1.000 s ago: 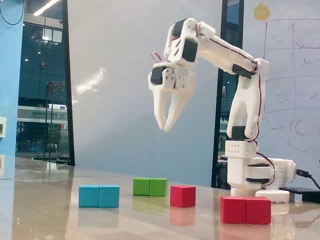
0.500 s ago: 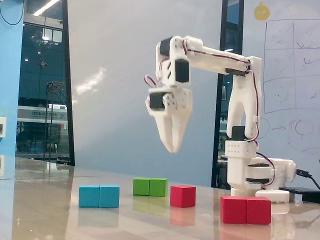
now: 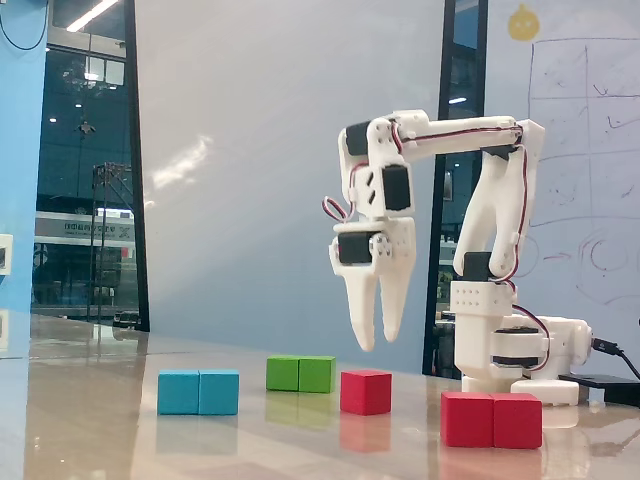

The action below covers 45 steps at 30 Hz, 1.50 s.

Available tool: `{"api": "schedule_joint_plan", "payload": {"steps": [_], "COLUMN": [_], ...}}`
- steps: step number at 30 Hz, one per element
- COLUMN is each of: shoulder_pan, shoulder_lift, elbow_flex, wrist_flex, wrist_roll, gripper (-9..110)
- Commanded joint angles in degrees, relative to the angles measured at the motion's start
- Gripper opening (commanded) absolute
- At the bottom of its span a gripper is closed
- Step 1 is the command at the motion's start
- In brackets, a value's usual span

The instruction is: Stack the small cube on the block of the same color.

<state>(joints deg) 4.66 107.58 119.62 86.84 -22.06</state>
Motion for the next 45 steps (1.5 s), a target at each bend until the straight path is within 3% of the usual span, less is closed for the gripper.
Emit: {"api": "schedule_joint_plan", "payload": {"steps": [1, 45], "shoulder_pan": [-0.1, 0.0], "shoulder_lift": [4.1, 3.3], "elbow_flex": [3.0, 13.1], "wrist_flex": [-4.7, -19.0], "wrist_roll": [-2.6, -4.7], "gripper": [17, 21]}}
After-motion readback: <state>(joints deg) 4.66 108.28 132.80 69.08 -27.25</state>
